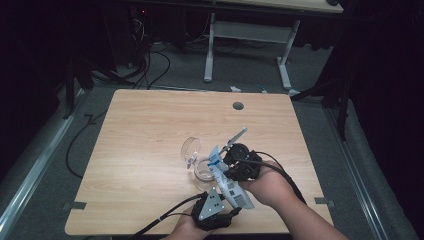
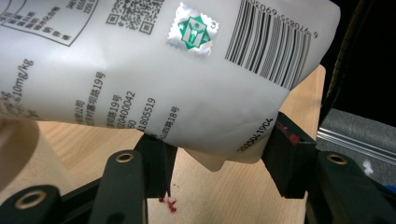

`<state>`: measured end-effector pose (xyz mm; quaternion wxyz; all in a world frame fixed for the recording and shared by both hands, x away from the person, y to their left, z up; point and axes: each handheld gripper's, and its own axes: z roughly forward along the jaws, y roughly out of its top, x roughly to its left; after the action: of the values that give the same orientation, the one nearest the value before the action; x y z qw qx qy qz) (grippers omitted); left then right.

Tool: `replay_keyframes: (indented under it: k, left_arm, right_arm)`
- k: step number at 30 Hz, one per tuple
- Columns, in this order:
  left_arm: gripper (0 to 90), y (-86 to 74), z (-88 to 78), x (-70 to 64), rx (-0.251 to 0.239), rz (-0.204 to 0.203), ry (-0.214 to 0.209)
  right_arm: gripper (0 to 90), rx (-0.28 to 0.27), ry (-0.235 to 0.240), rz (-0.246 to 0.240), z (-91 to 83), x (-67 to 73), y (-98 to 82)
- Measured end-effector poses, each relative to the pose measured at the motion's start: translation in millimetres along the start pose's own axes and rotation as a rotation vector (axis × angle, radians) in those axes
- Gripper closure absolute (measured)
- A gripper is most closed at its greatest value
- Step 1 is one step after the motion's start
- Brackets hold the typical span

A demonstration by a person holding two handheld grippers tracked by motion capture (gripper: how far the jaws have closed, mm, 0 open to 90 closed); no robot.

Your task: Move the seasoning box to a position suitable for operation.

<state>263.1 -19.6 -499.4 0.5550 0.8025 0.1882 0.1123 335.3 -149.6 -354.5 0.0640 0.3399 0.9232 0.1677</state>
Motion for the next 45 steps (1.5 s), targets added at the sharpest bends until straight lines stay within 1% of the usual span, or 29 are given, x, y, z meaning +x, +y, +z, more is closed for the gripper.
replay_keyframes:
  k: [5, 8, 13, 19, 25, 29, 40, 45]
  left_arm:
    - [49.3, 2.0, -3.7, -0.6, -0.017, 0.005, 0.017]
    - [49.6, 0.8, -5.3, -2.9, -0.018, 0.015, 0.019]
    - [49.8, -1.0, -5.1, -2.9, -0.022, 0.017, 0.021]
    - [49.7, -0.2, -6.5, -0.2, -0.018, 0.021, 0.024]
    - [49.5, 1.4, -9.0, 2.2, -0.024, -0.003, 0.018]
    - [49.1, 1.2, -10.8, 3.1, -0.034, -0.004, 0.020]
    - [47.9, -0.1, -12.0, 2.8, -0.041, 0.019, 0.027]
    - [48.4, -0.1, -11.9, 2.6, -0.044, 0.021, 0.027]
  right_arm:
    - [89.2, -0.012, -0.007, 0.002, -0.8, 1.7, 6.7]
    - [89.2, 0.001, -0.007, -0.008, 1.7, 4.7, 9.3]
    - [89.4, 0.021, -0.005, -0.028, 5.1, 5.4, 11.5]
    - [89.5, 0.019, -0.001, -0.034, 6.5, 3.1, 14.0]
    - [89.5, 0.016, -0.003, -0.041, 6.7, 2.6, 18.2]
    - [89.6, 0.019, -0.006, -0.048, 6.2, 3.9, 21.5]
    - [89.7, 0.020, -0.007, -0.065, 6.1, 4.2, 25.2]
    - [89.7, 0.019, -0.007, -0.066, 5.4, 3.4, 24.7]
